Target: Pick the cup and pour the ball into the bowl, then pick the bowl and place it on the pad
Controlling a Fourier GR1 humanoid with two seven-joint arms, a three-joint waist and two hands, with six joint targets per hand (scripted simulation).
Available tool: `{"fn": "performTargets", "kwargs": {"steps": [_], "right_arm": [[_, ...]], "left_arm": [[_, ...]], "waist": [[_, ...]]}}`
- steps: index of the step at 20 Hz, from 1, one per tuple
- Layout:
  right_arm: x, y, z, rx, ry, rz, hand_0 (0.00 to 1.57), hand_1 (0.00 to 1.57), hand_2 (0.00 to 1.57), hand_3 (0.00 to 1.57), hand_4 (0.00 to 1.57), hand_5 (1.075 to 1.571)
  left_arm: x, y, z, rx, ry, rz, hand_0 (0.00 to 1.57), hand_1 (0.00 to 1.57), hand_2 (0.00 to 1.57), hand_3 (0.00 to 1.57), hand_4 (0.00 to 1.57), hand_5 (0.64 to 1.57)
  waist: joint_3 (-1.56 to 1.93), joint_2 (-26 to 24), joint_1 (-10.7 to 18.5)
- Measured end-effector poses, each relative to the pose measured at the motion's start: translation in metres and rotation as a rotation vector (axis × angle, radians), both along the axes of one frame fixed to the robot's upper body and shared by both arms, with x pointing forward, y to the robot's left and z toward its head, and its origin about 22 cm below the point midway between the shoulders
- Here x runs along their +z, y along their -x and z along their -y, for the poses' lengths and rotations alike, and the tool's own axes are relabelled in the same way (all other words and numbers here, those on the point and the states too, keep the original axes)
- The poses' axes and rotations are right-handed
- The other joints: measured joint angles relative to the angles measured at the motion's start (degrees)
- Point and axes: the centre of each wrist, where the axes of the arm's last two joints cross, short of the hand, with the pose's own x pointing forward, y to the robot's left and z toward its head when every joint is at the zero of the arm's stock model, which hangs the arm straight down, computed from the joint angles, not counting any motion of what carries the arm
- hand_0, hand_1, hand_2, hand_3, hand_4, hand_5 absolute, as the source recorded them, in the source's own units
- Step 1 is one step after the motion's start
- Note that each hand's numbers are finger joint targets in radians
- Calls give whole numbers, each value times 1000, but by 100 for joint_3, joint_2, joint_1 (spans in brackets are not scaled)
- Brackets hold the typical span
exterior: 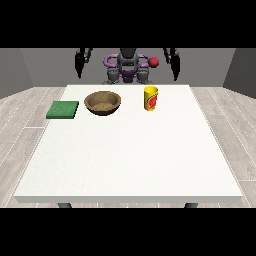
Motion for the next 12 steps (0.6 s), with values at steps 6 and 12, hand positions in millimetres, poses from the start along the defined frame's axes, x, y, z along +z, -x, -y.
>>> {"fn": "performTargets", "kwargs": {"steps": [6, 12], "right_arm": [[23, -3, 4, 7, 21, 28, 0, 0, 0, 0, 583, 1570], [16, 30, -7, -27, -165, -146, 0, 0, 0, 0, 522, 1570]], "left_arm": [[24, -3, -6, -5, -26, 28, 0, 0, 0, 0, 0, 1562], [25, 25, 23, -8, 182, -100, 0, 0, 0, 0, 0, 1553]], "waist": [[-2, -1065, 14], [-7, -2308, -48]]}}
